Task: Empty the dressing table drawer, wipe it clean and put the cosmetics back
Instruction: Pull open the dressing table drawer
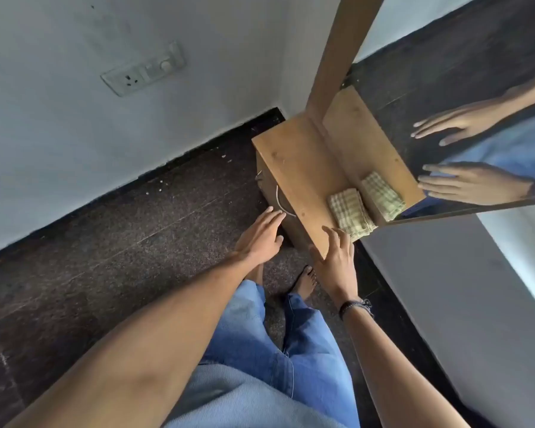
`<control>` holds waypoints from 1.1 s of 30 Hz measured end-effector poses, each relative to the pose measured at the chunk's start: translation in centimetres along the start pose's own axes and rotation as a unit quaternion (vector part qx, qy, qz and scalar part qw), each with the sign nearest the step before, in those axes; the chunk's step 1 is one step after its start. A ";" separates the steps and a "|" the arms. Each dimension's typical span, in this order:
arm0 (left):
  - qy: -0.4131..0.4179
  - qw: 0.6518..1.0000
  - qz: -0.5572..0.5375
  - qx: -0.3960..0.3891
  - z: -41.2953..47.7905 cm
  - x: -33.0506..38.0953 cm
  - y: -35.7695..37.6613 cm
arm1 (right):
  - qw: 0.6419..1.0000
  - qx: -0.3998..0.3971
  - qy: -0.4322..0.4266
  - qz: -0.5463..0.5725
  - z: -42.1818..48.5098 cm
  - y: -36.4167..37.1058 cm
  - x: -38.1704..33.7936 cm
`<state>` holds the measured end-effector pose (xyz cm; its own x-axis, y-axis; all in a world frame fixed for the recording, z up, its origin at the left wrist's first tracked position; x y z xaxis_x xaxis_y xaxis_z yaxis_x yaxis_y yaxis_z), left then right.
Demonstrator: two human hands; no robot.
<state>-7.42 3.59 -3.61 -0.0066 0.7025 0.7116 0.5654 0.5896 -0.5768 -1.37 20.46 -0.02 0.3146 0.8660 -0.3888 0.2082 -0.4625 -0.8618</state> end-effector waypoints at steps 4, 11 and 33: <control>-0.001 1.000 -0.014 0.015 2.4 -1.1 1.0 | 0.999 0.011 -0.028 -0.015 2.6 1.6 -0.2; 0.037 0.995 -0.006 0.087 6.8 -5.3 4.4 | 0.991 0.111 -0.073 0.019 5.5 4.9 0.9; 0.162 0.958 -0.023 0.235 8.9 -9.5 8.8 | 0.956 0.273 -0.110 0.016 6.8 6.9 2.2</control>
<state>-9.72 5.59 -19.00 0.2780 0.5559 0.7834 0.1363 0.7845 -0.6050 -5.57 20.45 -9.03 0.0986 0.8998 -0.4250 -0.3308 -0.3731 -0.8668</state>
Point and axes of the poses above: each hand's wrist, its own z-axis towards the middle knuckle, its own y-axis out of the palm, x = y × z, the point moved 9 cm from there along z, towards the middle knuckle, and after that the axes turned 10 degrees about -z, right-handed, at the moved point
